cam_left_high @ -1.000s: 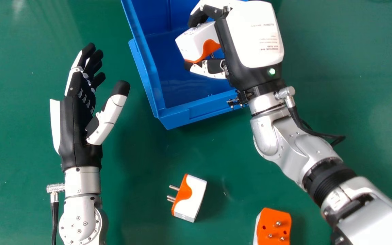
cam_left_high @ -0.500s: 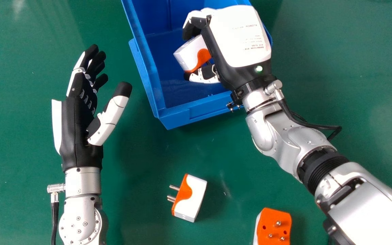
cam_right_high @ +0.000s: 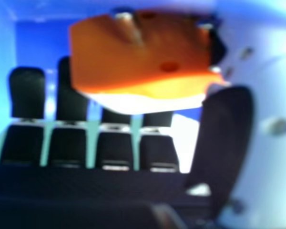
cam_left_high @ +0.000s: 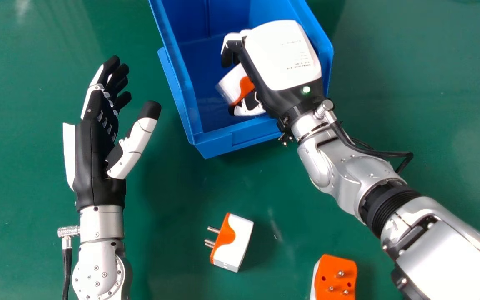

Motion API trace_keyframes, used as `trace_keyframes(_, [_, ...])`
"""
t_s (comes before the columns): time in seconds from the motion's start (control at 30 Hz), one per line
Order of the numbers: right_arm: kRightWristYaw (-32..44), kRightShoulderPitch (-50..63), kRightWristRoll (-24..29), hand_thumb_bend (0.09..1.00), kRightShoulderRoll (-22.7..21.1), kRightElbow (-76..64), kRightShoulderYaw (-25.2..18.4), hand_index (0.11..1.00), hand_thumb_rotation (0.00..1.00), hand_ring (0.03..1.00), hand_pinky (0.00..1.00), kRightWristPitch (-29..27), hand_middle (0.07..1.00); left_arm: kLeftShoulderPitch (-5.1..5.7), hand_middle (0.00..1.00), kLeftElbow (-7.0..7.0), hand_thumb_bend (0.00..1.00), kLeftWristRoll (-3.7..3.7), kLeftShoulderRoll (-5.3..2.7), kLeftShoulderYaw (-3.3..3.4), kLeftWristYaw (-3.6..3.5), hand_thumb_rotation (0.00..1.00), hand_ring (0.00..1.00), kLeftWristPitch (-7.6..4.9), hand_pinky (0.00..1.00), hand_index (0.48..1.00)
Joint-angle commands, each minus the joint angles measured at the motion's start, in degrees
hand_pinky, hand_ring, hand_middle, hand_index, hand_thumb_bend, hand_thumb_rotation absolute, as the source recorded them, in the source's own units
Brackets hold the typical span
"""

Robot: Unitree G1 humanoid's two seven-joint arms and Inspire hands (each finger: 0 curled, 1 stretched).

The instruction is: Pick all objects and put in blue box

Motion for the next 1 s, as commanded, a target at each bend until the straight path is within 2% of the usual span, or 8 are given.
trace_keyframes(0.0, [0.5,-2.2,0.0,0.496,-0.1,-0.9,0.4,0.524,0.0,0.455,0.33,1.1,0.507,-0.54,0.87,-0.27,0.8,0.7,0.23,-0.26,0.45,0.54,0.88,-1.45,0.86,0.866])
trace_keyframes(0.2, [1.0,-2.2,-1.6,0.5,-0.2,-1.7,2.5,0.513,0.0,0.455,0.37,5.7,0.513,-0.56,0.87,-0.09,0.81,0.59,0.34,-0.44,0.34,0.54,0.88,-1.5,0.87,0.867])
trace_keyframes(0.3, [1.5,-1.8,-1.6,0.505,0.1,-2.4,2.7,0.507,0.04,0.575,0.49,7.4,0.624,-0.56,0.87,-0.05,0.81,0.38,0.35,-0.4,0.18,0.54,0.88,-1.71,0.87,0.865])
trace_keyframes(0.47, [2.6,-1.2,-1.5,0.674,0.4,-4.3,3.0,0.7,0.03,0.787,0.72,10.2,0.82,-0.48,0.87,-0.07,0.81,-0.01,0.41,-0.36,-0.29,0.54,0.88,-1.57,0.86,0.864])
trace_keyframes(0.6, [1.7,-0.5,-0.9,0.728,0.4,-6.1,2.5,0.771,0.05,0.862,0.82,11.2,0.885,-0.33,0.87,-0.3,0.81,0.02,0.34,-0.39,-0.41,0.54,0.88,-1.55,0.86,0.865])
trace_keyframes(0.67, [0.4,0.0,-0.9,0.755,0.2,-7.1,2.3,0.823,0.07,0.912,0.88,11.3,0.927,-0.33,0.87,-0.26,0.81,-0.37,0.2,-0.37,-0.82,0.54,0.88,-1.66,0.86,0.866])
trace_keyframes(0.8, [-1.0,0.8,-0.5,0.768,-0.4,-9.3,1.6,0.861,0.09,0.944,0.93,11.0,0.953,-0.23,0.87,-0.31,0.81,-0.87,-0.06,-0.25,-1.56,0.53,0.88,-1.76,0.86,0.866])
trace_keyframes(0.97, [-2.1,3.4,0.4,0.818,-1.6,-15.3,-0.4,0.908,0.13,0.982,0.98,10.7,0.985,0.02,0.87,-0.57,0.8,-0.53,-0.21,-0.32,-1.16,0.53,0.88,-1.61,0.87,0.866])
